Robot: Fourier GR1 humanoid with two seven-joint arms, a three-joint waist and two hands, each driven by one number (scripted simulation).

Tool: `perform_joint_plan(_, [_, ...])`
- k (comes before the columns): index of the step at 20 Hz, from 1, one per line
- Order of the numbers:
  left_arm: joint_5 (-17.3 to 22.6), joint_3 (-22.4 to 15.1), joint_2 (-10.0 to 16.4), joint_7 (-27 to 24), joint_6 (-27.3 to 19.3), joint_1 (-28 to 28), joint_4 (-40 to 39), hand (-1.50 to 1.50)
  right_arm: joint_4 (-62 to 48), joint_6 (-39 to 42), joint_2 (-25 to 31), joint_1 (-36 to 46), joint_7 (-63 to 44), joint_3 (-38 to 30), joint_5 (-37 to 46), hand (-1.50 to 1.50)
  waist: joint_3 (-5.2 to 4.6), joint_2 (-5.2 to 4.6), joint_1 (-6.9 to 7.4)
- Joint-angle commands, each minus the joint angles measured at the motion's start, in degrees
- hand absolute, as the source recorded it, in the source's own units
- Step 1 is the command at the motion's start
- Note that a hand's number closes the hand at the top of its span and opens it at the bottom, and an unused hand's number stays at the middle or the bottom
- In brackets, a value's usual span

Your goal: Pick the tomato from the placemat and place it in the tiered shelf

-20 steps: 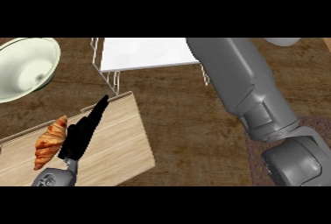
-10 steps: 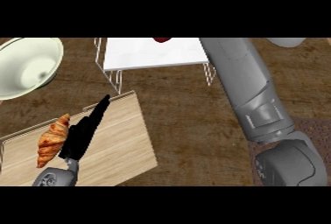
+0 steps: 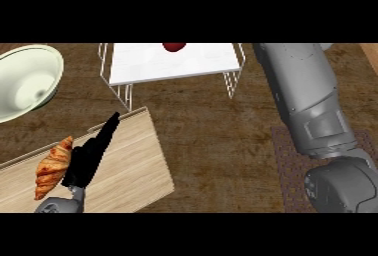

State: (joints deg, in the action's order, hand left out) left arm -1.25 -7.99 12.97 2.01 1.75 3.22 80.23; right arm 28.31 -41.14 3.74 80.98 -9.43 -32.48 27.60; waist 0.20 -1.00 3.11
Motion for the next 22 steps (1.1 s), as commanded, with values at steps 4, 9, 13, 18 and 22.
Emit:
perform_joint_plan(4, [-0.4,0.05,-0.6,2.65,-1.15,-3.31,1.33,0.0,2.06,-7.25,4.69,-4.44,-4.42,-0.93,0.61,-1.5,-0.21,1.18,-3.0])
perform_joint_plan(9, [1.2,3.91,2.57,-1.07,1.0,-5.5,-0.73,0.0,13.92,7.09,9.0,-16.14,-3.46,1.0,-2.98,-1.5,-0.19,1.67,-4.65])
perform_joint_plan(13, [1.4,3.82,1.1,1.98,-0.11,-4.28,1.09,0.0,24.81,15.3,10.39,-24.25,-4.6,3.9,-4.37,-1.5,-0.19,1.92,-5.39])
perform_joint_plan(18, [-1.77,2.48,-1.86,-1.48,-1.89,-0.6,-5.46,0.0,36.0,21.34,11.22,-33.75,-6.6,6.28,-6.62,-1.5,-0.24,1.31,-4.75])
perform_joint_plan(22, [-0.68,1.72,-0.3,1.13,0.4,-7.09,2.44,0.0,43.54,28.67,16.74,-38.61,-10.13,5.15,-10.68,-1.5,-0.19,1.31,-3.7])
